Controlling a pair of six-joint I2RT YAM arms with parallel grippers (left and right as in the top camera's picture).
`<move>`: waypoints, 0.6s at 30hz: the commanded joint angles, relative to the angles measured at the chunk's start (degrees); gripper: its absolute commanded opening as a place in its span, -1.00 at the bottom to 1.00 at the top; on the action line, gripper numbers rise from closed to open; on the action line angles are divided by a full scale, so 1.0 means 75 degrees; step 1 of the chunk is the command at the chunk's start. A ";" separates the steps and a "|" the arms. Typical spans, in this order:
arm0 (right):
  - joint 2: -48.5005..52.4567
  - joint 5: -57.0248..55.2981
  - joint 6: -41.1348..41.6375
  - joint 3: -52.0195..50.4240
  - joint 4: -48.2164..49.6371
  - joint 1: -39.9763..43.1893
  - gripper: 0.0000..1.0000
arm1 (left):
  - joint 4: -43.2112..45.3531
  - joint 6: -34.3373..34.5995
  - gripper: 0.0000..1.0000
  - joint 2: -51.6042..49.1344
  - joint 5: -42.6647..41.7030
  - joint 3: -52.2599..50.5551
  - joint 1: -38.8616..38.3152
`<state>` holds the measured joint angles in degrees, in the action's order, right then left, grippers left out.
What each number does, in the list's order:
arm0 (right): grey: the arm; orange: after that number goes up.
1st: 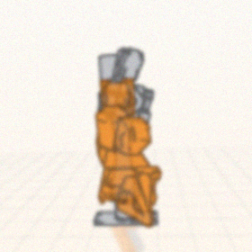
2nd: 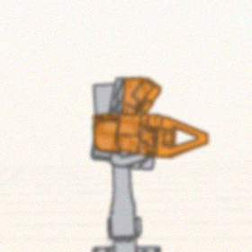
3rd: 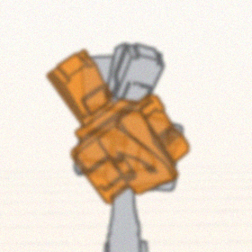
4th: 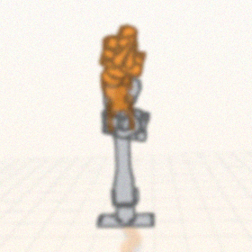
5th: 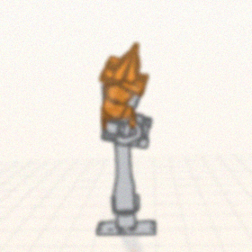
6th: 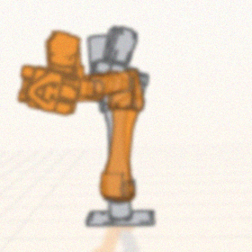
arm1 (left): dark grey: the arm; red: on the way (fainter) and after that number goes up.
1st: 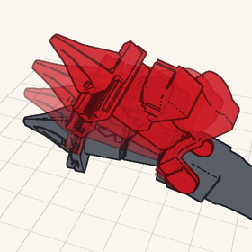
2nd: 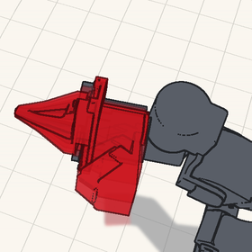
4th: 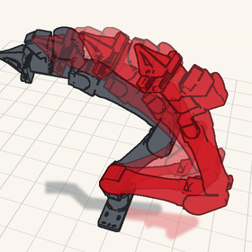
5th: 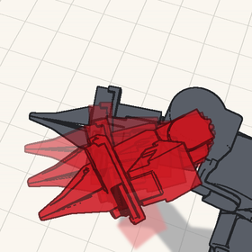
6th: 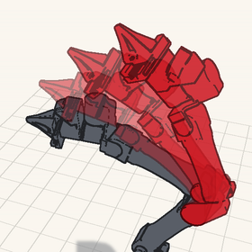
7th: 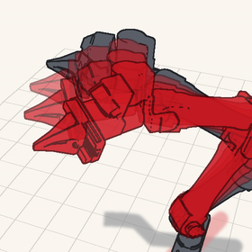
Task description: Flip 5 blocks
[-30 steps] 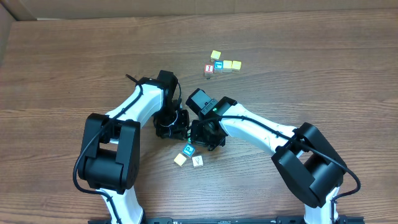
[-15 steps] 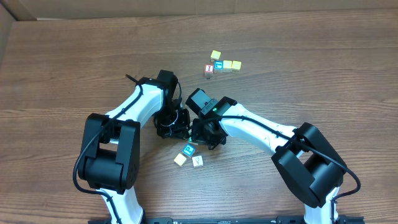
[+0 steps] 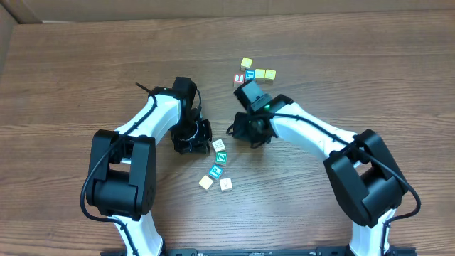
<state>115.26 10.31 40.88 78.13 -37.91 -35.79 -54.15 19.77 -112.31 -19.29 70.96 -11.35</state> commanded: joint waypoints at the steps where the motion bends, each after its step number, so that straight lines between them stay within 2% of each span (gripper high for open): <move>1: 0.0035 0.0044 -0.0318 0.0207 0.0259 -0.0029 -0.92 | 0.0178 0.0300 -0.92 -0.0038 0.0050 0.0175 0.0006; 18: 0.0035 0.0379 -0.0452 0.0178 -0.0015 -0.0463 -0.92 | 0.0953 0.0157 -0.92 -0.0038 0.0023 0.0175 0.0000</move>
<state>115.26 12.67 37.91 78.24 -38.17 -39.31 -47.79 21.04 -112.31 -19.29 71.07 -11.35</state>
